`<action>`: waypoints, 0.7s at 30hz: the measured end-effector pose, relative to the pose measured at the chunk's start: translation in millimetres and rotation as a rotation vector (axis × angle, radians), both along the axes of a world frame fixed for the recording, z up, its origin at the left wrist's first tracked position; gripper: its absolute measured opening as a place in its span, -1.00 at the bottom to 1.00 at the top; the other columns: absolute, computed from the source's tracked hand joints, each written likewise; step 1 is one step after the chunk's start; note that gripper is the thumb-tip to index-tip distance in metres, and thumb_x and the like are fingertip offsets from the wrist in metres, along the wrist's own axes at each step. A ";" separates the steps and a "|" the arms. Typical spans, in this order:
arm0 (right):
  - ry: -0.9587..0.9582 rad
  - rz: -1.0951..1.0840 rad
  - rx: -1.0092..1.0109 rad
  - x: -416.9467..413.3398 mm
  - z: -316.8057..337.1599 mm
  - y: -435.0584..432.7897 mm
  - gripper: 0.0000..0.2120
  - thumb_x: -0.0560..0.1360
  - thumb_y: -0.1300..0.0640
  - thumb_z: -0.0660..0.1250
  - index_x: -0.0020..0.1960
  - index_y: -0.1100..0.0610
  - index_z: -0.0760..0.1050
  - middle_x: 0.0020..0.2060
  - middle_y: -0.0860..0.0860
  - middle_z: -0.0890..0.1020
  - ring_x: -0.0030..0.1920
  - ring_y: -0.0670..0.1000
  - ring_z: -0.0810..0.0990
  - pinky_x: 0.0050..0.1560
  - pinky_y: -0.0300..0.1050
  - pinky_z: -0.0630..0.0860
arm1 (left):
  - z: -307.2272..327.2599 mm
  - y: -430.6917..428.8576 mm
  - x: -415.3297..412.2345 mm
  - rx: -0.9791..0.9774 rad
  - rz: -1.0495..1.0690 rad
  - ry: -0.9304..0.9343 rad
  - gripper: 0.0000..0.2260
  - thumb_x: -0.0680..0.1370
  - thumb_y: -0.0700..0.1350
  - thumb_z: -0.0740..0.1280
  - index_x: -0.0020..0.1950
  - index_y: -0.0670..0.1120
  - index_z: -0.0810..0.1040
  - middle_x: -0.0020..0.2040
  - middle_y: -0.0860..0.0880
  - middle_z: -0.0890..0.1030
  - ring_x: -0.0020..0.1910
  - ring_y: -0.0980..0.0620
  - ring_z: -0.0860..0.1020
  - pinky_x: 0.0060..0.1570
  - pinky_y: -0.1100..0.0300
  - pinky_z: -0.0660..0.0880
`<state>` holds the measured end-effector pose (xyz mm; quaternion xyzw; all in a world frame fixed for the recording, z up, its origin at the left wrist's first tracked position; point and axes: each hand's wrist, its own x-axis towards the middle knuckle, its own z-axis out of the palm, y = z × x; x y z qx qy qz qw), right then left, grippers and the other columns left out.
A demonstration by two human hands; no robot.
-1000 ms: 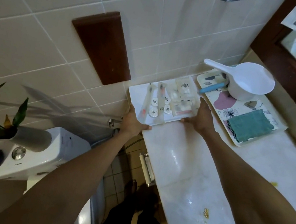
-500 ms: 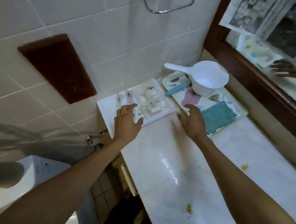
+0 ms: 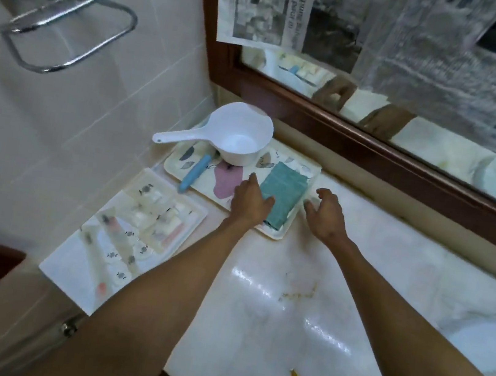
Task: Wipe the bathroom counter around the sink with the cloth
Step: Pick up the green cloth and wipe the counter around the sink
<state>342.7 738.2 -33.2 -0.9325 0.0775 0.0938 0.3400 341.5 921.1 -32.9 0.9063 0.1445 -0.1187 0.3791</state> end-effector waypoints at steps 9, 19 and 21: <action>0.027 -0.057 0.191 -0.2 -12.0 7.5 -0.58 0.57 0.15 0.30 0.38 0.20 0.33 0.13 0.15 0.61 0.08 0.17 0.61 0.12 0.01 0.52 | -15.8 -23.3 29.1 0.035 0.051 0.032 -0.63 0.49 -0.02 0.46 0.22 -0.17 0.55 0.20 -0.21 0.56 0.19 -0.24 0.55 0.13 0.00 0.51; 0.036 -0.095 0.256 -14.0 13.4 -31.3 -0.65 0.56 0.15 0.32 0.32 0.17 0.40 0.09 0.12 0.62 -0.02 0.09 0.62 -0.01 -0.10 0.50 | 14.1 -29.9 27.7 -0.116 0.052 -0.102 -0.88 0.57 -0.24 0.31 0.09 -0.13 0.56 0.05 -0.16 0.68 0.02 -0.19 0.62 -0.04 0.05 0.55; 0.025 -0.146 0.261 -20.7 25.5 -55.2 -0.67 0.56 0.17 0.32 0.31 0.17 0.42 0.08 0.11 0.63 -0.06 0.05 0.59 -0.08 -0.15 0.45 | 30.7 -40.7 20.1 -0.108 0.018 -0.163 -0.86 0.59 -0.28 0.27 0.09 -0.16 0.57 0.02 -0.16 0.68 -0.01 -0.19 0.62 -0.09 0.09 0.49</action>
